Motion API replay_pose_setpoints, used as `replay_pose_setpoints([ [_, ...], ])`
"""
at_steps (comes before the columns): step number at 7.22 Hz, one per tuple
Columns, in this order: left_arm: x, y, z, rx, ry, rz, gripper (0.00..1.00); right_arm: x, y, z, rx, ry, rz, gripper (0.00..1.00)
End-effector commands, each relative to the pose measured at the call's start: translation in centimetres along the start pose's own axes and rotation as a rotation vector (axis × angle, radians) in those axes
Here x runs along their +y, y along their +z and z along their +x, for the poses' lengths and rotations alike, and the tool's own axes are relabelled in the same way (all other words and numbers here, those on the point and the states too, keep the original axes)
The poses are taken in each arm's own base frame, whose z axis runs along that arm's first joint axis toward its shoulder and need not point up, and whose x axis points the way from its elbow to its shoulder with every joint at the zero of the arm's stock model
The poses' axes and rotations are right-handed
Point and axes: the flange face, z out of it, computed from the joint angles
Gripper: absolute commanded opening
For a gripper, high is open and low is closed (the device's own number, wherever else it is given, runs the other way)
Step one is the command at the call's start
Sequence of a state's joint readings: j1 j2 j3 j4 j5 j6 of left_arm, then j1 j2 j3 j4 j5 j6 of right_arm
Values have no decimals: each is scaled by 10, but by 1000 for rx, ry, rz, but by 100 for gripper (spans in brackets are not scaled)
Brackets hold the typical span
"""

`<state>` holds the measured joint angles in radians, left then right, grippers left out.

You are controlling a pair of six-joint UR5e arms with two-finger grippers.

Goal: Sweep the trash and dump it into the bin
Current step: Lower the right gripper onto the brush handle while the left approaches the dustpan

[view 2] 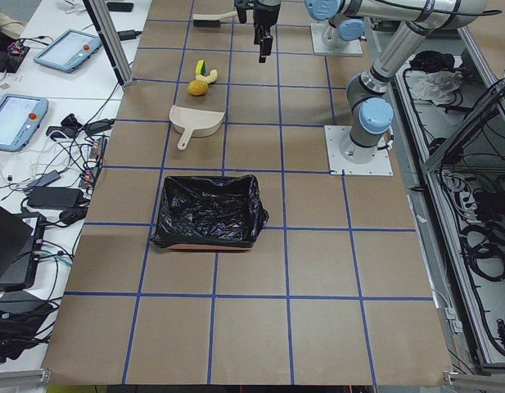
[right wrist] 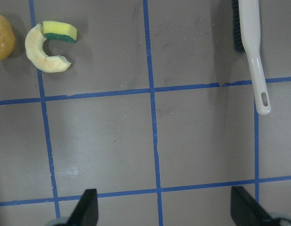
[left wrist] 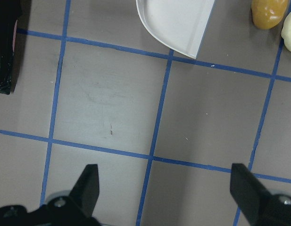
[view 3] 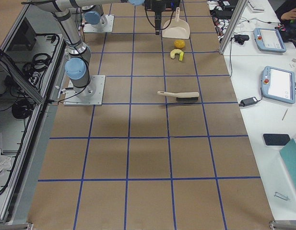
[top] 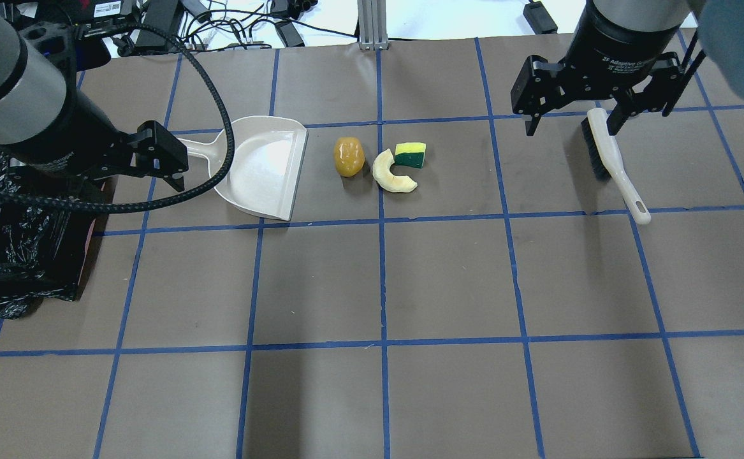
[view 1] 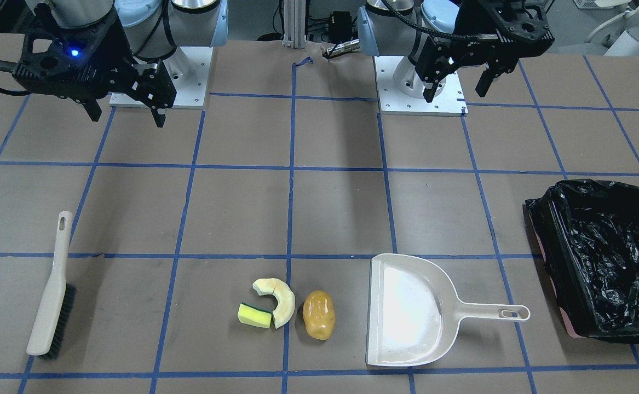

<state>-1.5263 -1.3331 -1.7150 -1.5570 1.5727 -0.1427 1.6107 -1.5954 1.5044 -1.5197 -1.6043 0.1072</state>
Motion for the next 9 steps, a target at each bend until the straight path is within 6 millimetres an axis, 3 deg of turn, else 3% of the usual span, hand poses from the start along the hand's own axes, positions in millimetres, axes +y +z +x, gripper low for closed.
replay_pose_setpoints([
  [1, -1, 1, 0, 0, -1, -3, 100, -1, 0, 0, 1, 2, 8, 100],
  [4, -1, 3, 0, -1, -1, -7, 100, -9, 4, 10, 4, 8, 6, 100],
  [5, 0, 2, 0, 0, 8, -6, 100, -17, 10, 36, 8, 56, -6, 100],
  [7, 1, 8, -4, -3, 189, -18, 100, -30, 32, 104, 8, 23, -30, 100],
  [9, -5, 13, -11, -11, 377, -29, 100, -41, 61, 152, 19, -14, 22, 100],
])
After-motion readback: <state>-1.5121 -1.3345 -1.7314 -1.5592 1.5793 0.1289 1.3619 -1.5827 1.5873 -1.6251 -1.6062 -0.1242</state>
